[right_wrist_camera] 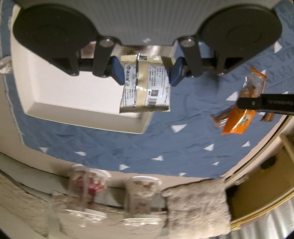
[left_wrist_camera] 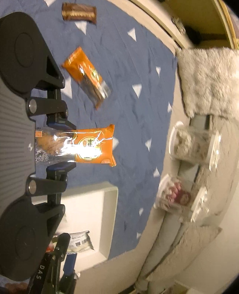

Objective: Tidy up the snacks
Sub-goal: 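Carry the pastry pack and white packet over the white box with both tools, then lower both packs into the white box and open both tools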

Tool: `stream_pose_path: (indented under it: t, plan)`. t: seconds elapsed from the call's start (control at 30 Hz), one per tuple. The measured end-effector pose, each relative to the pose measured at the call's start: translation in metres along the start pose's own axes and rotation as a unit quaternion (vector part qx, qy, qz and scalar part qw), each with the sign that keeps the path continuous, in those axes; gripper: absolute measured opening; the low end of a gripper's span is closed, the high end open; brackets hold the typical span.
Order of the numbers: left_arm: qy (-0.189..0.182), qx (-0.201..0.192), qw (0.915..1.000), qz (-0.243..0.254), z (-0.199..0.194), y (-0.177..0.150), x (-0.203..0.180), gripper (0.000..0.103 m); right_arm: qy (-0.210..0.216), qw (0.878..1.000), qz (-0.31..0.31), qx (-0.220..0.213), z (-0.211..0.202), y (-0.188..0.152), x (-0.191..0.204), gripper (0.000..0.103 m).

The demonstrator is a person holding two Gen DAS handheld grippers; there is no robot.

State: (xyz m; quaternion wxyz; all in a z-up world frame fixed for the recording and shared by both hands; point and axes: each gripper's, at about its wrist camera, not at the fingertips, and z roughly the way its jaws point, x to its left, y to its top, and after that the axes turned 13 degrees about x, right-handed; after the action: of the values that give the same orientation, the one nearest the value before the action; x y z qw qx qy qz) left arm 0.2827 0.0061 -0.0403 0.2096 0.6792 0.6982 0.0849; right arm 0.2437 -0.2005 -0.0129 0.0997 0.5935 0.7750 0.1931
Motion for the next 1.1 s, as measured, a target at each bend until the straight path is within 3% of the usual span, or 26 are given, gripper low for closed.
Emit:
stream_pose_path:
  t: [0.57,0.7,1.1]
  plan:
    - [-0.091,0.002,0.9954,0.032,0.048,0.024,-0.11,0.038,-0.068,0.993,0.097,-0.004,-0.008,-0.034,-0.122,0.06]
    - [-0.097,0.005,0.9941,0.047,0.063,0.026,-0.13,0.038,-0.076,0.99,0.12,-0.005,-0.007,-0.039,-0.143,0.06]
    - [-0.138,0.026,0.9899,0.024,0.111,0.03,-0.152,0.038,-0.092,0.985,0.147,0.016,0.015,-0.039,-0.178,0.06]
